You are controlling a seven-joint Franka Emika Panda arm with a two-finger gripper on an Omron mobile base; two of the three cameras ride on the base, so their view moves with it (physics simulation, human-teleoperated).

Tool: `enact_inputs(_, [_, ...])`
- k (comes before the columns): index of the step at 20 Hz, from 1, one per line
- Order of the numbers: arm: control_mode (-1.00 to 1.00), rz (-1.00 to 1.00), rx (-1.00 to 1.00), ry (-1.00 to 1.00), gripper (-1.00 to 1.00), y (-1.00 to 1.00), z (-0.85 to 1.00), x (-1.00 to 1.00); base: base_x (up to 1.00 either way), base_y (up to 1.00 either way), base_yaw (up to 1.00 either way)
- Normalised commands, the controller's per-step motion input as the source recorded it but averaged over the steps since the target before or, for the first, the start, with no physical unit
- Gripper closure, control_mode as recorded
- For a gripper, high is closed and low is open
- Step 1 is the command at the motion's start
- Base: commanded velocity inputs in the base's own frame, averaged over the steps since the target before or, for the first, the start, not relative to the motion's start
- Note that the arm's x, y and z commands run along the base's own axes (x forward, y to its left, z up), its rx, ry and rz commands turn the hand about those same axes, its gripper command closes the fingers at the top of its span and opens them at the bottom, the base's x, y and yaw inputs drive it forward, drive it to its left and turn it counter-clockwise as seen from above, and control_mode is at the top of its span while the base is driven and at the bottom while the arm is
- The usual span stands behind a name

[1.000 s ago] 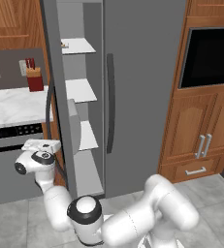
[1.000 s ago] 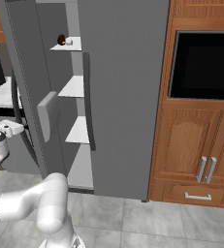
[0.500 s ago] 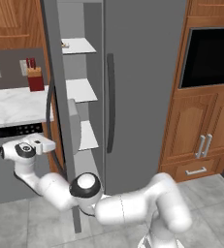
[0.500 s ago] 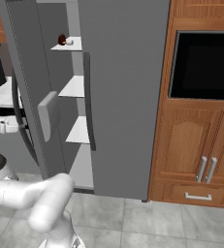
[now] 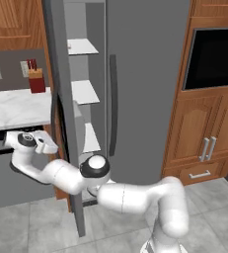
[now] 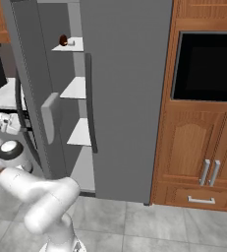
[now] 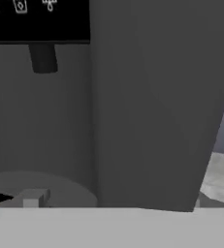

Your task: There's a steak in the fridge that needs to be moved to the freezer for freezing. Pick up the steak from the fridge, place it on any shelf in the freezer, and close the fridge and freezer doors when done.

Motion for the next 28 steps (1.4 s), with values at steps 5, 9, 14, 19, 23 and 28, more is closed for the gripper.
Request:
enact_inputs(5, [-1.0, 0.1, 0.28, -0.07, -1.0, -1.0, 0.0, 0.0, 0.0, 0.0, 0.0])
enact_inputs(9, [-1.0, 0.11, 0.28, -0.12, -1.0, -1.0, 0.0, 0.0, 0.0, 0.0, 0.0])
enact_inputs(14, [-1.0, 0.1, 0.27, -0.08, -1.0, -1.0, 0.0, 0.0, 0.0, 0.0, 0.0])
enact_inputs(19, [-1.0, 0.09, 0.25, -0.04, -1.0, -1.0, 0.0, 0.0, 0.0, 0.0, 0.0])
enact_inputs(23, [-1.0, 0.09, 0.22, 0.0, -1.0, -1.0, 0.0, 0.01, 0.0, 0.0, 0.0])
enact_inputs(28, [-1.0, 0.08, 0.19, 0.0, -1.0, -1.0, 0.0, 0.26, 0.0, 0.0, 0.0])
